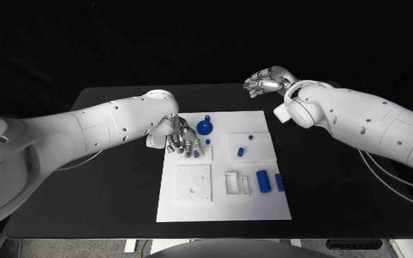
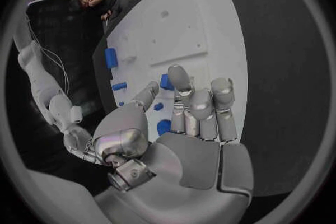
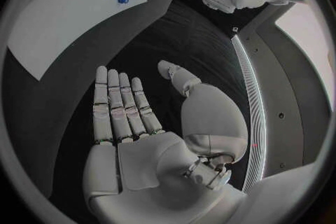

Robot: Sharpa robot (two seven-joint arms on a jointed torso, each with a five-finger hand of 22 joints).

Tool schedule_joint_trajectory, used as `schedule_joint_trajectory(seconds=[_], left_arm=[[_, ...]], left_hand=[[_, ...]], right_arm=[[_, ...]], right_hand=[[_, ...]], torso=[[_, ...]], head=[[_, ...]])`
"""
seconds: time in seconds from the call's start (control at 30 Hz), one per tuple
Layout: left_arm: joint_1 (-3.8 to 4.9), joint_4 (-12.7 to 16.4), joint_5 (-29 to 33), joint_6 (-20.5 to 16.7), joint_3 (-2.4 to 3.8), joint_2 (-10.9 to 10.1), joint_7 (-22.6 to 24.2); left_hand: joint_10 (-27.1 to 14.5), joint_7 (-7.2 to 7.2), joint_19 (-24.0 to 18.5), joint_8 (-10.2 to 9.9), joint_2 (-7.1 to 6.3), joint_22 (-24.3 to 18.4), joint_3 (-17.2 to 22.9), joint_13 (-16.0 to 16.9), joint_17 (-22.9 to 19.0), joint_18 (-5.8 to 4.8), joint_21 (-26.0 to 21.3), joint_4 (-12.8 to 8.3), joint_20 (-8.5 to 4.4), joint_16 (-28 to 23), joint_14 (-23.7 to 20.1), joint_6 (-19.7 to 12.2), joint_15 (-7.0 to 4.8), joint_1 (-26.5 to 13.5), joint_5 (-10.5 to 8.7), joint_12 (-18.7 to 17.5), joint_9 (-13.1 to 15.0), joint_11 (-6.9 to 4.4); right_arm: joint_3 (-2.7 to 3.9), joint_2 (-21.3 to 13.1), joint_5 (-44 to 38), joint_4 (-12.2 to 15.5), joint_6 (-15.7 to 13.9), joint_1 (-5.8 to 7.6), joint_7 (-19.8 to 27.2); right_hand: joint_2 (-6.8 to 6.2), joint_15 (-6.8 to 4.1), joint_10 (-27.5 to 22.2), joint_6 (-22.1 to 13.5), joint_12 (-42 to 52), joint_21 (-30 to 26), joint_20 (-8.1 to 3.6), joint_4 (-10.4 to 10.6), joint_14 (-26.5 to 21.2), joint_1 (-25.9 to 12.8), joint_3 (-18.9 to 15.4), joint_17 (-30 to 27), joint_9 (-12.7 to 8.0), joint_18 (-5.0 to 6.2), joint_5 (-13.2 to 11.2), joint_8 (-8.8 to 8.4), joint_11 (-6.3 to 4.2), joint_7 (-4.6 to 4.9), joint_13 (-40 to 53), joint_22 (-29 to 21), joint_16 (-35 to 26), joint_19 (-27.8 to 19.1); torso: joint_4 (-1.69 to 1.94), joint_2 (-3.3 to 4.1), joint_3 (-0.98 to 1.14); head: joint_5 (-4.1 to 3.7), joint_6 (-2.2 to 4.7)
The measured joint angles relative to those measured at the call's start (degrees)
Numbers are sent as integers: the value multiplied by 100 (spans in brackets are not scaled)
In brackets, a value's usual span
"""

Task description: Assemble the parts on the task board

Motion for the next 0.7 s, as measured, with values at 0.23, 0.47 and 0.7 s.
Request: schedule_joint_trajectory(seconds=[0.23, 0.47, 0.7], left_arm=[[8, 237, -20, -119, 47, -174, 0], [19, 475, -69, -367, 234, -308, 31], [16, 845, -336, -790, 260, -526, 117]], left_hand=[[0, 14, 0, -36, 0, 0, 0, 5, 5, -2, 0, 0, 0, 0, -1, 15, 2, 0, 0, 0, -17, 0], [0, 47, 0, -87, 54, -9, 12, 42, 5, -9, 0, -108, 1, 0, -8, -18, 10, 54, 0, 0, -68, 0], [0, 47, 0, -114, 38, -23, 42, 76, 4, -12, 0, -232, 1, -21, 1, -18, 3, 176, 0, 0, -103, 0]], right_arm=[[0, -10, 0, -1, 0, -1, 0], [-1, -32, 0, -2, 1, -5, 0], [-1, -49, -19, 4, 0, -6, 0]], right_hand=[[0, 0, 0, 0, 0, 0, 0, -13, 0, 0, -13, 0, 0, 0, 0, 0, 0, 0, -3, 0, 22, 0], [0, -1, 0, 0, 0, 0, 0, 0, 0, 0, -32, 0, 0, -1, 22, 0, 0, 0, -6, 0, 22, 0], [0, -1, -21, 0, 0, 0, 0, 0, 0, 0, -32, -4, 0, -1, 22, 0, 21, 0, -11, 1, 22, 0]], torso=[[2, -2, 0], [1, -3, 0], [1, -1, 0]], head=[[-3, 13], [8, 32], [18, 47]])
